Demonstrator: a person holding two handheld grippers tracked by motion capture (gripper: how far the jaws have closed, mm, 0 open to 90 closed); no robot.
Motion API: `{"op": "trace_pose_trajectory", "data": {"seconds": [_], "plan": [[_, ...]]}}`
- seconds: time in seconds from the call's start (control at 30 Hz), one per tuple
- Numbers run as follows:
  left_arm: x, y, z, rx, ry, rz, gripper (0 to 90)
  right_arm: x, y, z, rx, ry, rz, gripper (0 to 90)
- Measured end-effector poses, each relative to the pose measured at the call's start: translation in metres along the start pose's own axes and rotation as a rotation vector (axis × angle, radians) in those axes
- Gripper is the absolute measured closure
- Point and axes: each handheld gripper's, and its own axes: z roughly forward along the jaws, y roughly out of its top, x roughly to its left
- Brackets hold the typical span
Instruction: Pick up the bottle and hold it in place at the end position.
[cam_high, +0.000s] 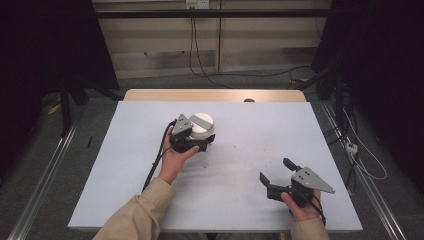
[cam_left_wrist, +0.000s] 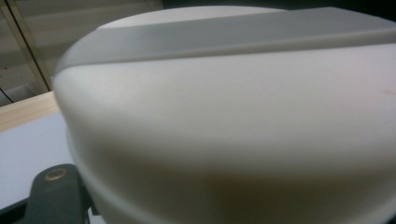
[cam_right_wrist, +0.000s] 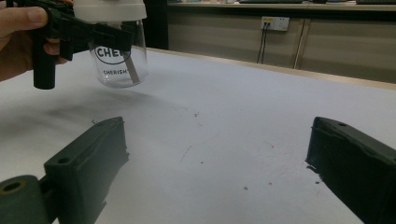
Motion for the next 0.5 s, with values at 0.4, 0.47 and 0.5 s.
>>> {"op": "trace_pose_trajectory", "data": {"seconds": [0.4, 0.47, 0.5], "plan": [[0.002, 0.004, 0.013, -0.005, -0.007, 0.000, 18.5, 0.000, -0.001, 0.000, 0.004, -0.003, 0.004, 4.4], [0.003, 0.003, 0.015, 0.001, -0.007, -0.003, 18.5, 0.000, -0.001, 0.000, 0.006, -0.002, 0.005, 4.4], [0.004, 0.003, 0.016, 0.005, -0.008, -0.002, 18.5, 0.000, -0.001, 0.000, 0.006, -0.003, 0.005, 4.4]]}}
